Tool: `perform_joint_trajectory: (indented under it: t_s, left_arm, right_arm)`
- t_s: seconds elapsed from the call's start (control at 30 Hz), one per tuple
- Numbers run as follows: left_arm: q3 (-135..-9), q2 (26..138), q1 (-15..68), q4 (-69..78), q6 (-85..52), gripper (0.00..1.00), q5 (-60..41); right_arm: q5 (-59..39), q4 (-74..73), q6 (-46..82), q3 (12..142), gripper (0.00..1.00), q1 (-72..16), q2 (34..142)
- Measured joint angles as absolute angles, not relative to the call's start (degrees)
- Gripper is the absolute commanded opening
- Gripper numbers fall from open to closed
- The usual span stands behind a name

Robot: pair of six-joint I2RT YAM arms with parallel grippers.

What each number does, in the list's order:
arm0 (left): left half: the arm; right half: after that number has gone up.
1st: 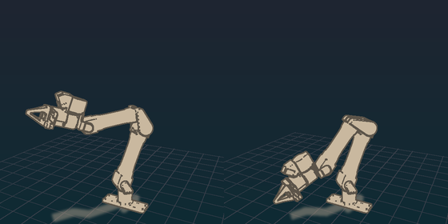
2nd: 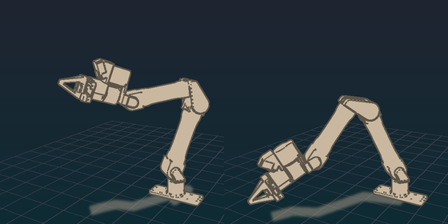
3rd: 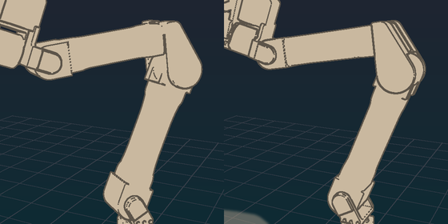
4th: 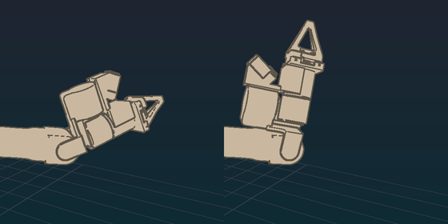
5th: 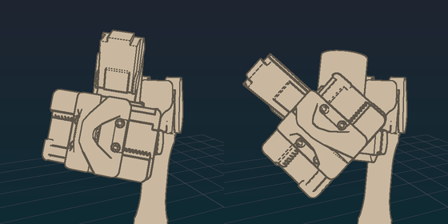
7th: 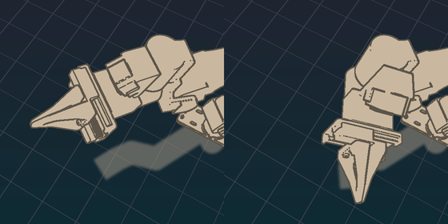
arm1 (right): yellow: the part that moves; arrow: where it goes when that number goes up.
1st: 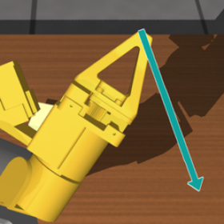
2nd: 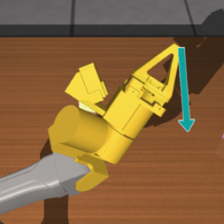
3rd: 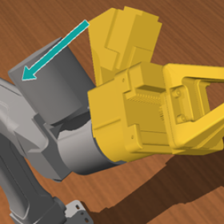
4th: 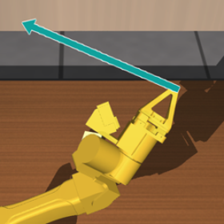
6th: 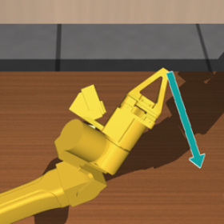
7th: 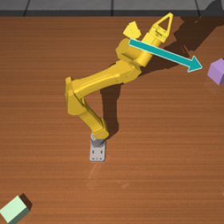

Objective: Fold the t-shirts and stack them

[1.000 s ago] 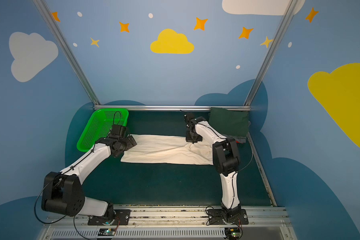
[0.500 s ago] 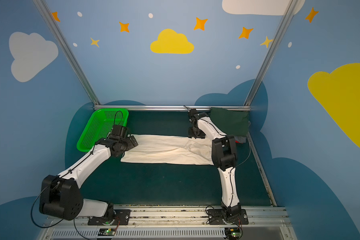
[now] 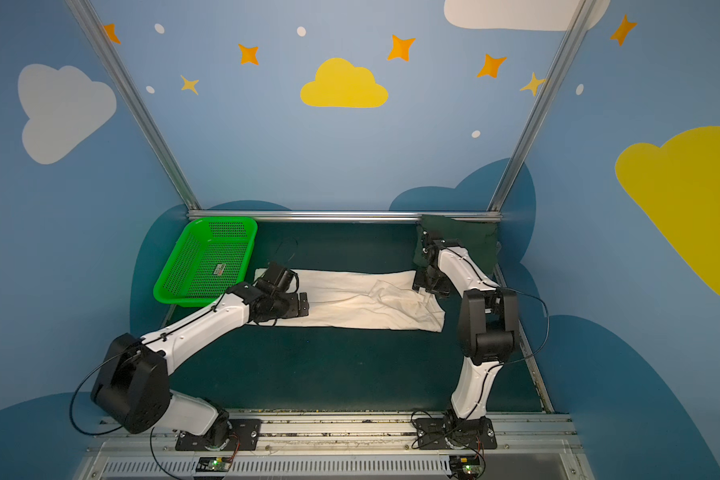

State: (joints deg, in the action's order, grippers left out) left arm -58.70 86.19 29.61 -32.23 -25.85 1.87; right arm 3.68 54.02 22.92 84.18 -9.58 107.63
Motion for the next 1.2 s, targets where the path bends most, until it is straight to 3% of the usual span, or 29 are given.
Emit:
perform_joint_trajectory:
  t_s: [0.17, 0.43, 0.57, 1.2]
  left_arm:
    - [-59.2, 91.4, 31.4, -31.2, -24.6, 0.97, -0.8]
    - [-63.8, 99.1, 31.1, -31.2, -26.2, 0.97, 2.8]
    - [-64.9, 101.2, 30.7, -30.9, -27.1, 0.97, 4.2]
    - [-67.7, 103.7, 25.9, -28.4, -29.5, 0.97, 5.4]
  right_arm:
    - [0.8, 52.6, 23.4, 83.2, 0.67, -9.5, 107.6]
    - [-1.7, 50.0, 23.6, 81.7, 0.65, -8.4, 107.6]
    - [-3.6, 48.7, 23.6, 78.6, 0.6, -6.7, 107.6]
    - [-5.5, 45.5, 23.7, 70.9, 0.59, -3.0, 106.9]
